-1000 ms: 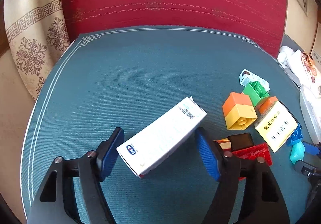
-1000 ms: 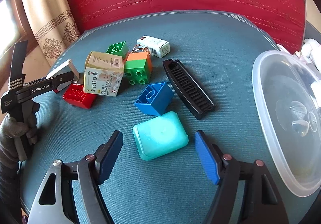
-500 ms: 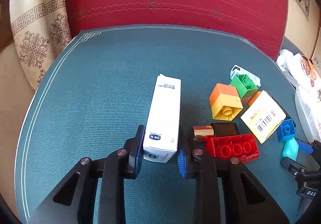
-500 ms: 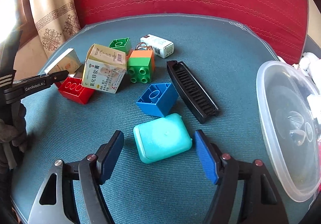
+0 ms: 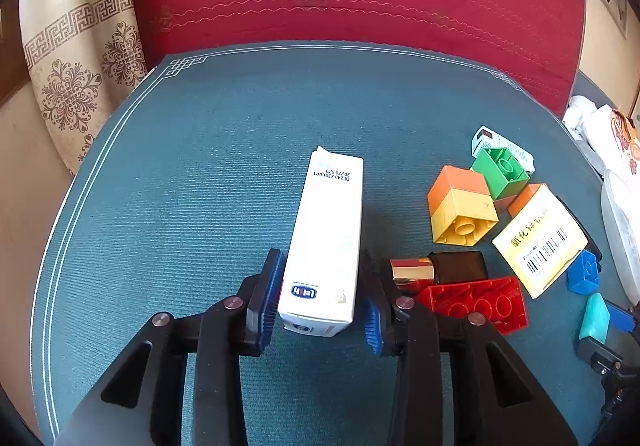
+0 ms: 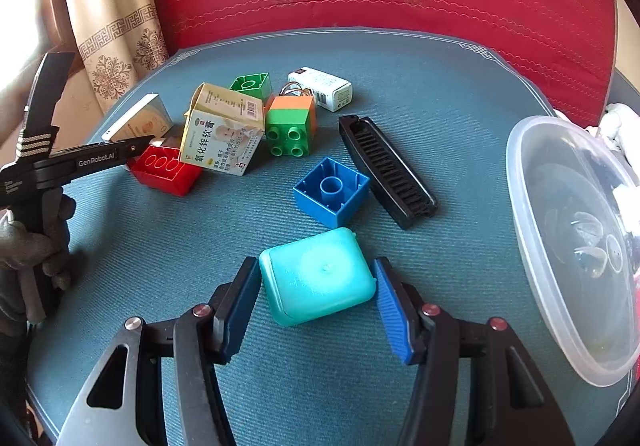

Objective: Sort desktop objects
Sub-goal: 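Grasp the white medicine box with the left gripper while the right gripper grasps the teal soap box, then carry both items to the clear bowl and open both grippers to drop them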

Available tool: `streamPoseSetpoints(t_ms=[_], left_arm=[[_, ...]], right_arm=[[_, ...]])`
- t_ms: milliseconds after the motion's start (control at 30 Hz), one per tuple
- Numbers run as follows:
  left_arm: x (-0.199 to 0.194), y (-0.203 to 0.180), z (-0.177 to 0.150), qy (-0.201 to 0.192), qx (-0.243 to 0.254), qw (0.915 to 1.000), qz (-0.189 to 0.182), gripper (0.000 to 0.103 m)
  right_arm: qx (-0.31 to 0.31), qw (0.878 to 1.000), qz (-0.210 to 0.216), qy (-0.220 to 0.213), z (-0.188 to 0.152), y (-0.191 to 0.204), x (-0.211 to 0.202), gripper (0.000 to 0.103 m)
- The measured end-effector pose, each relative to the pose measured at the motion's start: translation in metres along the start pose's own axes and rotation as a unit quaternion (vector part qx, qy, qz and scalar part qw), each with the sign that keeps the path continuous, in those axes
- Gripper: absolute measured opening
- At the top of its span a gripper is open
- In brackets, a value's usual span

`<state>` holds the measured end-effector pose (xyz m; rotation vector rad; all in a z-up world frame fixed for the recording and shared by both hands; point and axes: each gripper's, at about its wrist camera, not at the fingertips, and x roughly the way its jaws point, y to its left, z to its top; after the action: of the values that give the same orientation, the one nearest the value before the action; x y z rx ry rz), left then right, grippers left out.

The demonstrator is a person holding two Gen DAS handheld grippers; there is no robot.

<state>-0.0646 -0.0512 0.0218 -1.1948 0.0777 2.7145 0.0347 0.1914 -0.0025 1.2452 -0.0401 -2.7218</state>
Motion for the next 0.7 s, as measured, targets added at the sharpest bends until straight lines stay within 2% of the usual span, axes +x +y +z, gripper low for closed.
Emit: streamPoseSetpoints(t_ms=[67, 100, 133, 333, 700], left_arm=[[-0.003, -0.001, -0.001, -0.002, 0.002, 1.0000, 0.004, 0.038], [-0.004, -0.001, -0.002, -0.004, 0.001, 1.0000, 0.007, 0.031], [-0.004, 0.001, -0.001, -0.006, 0.000, 1.0000, 0.008, 0.030], [-0.018, 0.000, -0.004, -0.028, -0.007, 0.9992, 0.027, 0.028], [-0.062, -0.033, -0.019, -0.060, -0.024, 0.9979, 0.002, 0.028]], right_arm=[[0.004, 1.000, 0.004, 0.000, -0.001, 0.002, -0.002, 0.061], [0.006, 1.000, 0.007, 0.000, -0.002, 0.002, -0.004, 0.061], [0.009, 1.000, 0.012, 0.000, -0.003, 0.002, -0.005, 0.061], [0.027, 0.999, 0.031, -0.008, -0.004, -0.002, -0.019, 0.061], [0.060, 0.997, 0.025, -0.052, -0.005, -0.028, -0.057, 0.061]])
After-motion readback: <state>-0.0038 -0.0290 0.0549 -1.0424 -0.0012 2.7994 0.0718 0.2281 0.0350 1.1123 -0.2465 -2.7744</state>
